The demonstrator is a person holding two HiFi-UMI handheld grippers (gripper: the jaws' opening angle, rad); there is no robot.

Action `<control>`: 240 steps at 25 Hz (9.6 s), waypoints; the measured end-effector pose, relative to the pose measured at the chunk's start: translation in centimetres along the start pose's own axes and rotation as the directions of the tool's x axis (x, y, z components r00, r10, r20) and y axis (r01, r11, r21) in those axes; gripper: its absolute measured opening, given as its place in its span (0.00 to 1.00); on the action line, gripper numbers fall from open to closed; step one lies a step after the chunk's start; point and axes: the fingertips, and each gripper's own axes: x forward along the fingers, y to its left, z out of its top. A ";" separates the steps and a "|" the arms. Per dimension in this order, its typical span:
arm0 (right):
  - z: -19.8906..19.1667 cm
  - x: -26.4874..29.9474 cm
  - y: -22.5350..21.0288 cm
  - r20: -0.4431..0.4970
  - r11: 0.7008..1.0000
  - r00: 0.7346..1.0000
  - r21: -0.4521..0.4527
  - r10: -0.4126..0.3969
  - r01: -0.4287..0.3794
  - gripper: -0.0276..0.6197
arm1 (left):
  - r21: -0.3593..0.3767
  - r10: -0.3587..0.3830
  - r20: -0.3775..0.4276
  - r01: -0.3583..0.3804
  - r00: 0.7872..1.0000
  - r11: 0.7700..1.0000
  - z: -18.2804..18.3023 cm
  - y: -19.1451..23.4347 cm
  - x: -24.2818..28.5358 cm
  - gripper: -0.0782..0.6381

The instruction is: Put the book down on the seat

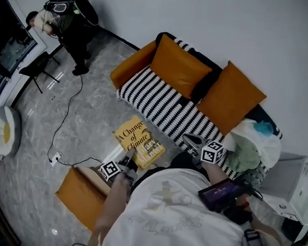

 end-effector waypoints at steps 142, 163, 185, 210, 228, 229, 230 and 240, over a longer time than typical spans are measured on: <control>-4.6 24.8 -34.0 -0.318 0.919 0.947 0.357 -0.047 0.166 0.06 | -0.166 0.256 0.098 -0.238 0.962 0.957 15.0 26.2 42.1 0.31; -8.2 23.1 -35.4 -0.313 0.903 0.948 0.387 -0.063 0.187 0.06 | -0.110 0.300 0.131 -0.287 0.945 0.952 15.4 30.6 43.0 0.33; -9.5 20.7 -43.6 -0.224 0.630 0.933 0.777 0.283 -0.005 0.06 | -0.105 0.858 0.113 -0.853 0.501 0.512 12.8 29.7 41.5 0.46; -8.5 19.0 -42.5 -0.214 0.625 0.952 0.780 0.219 0.032 0.06 | 0.278 0.917 -0.086 -0.875 0.389 0.397 12.3 27.4 40.6 0.46; -3.4 15.7 -36.3 -0.203 0.707 0.965 0.707 0.167 0.026 0.06 | 0.632 0.848 -0.067 -0.636 0.525 0.443 12.7 9.7 38.4 0.27; -2.8 15.6 -35.9 -0.198 0.715 0.966 0.699 0.166 0.021 0.06 | 0.640 0.843 -0.065 -0.626 0.534 0.445 12.8 8.5 38.0 0.27; -2.2 15.4 -35.4 -0.194 0.721 0.967 0.692 0.165 0.016 0.06 | 0.644 0.840 -0.061 -0.622 0.539 0.446 12.9 7.3 37.5 0.24; 5.3 12.8 -29.8 -0.175 0.785 0.969 0.618 0.174 -0.029 0.06 | 0.774 0.831 -0.086 -0.489 0.550 0.404 12.0 -3.8 34.0 0.14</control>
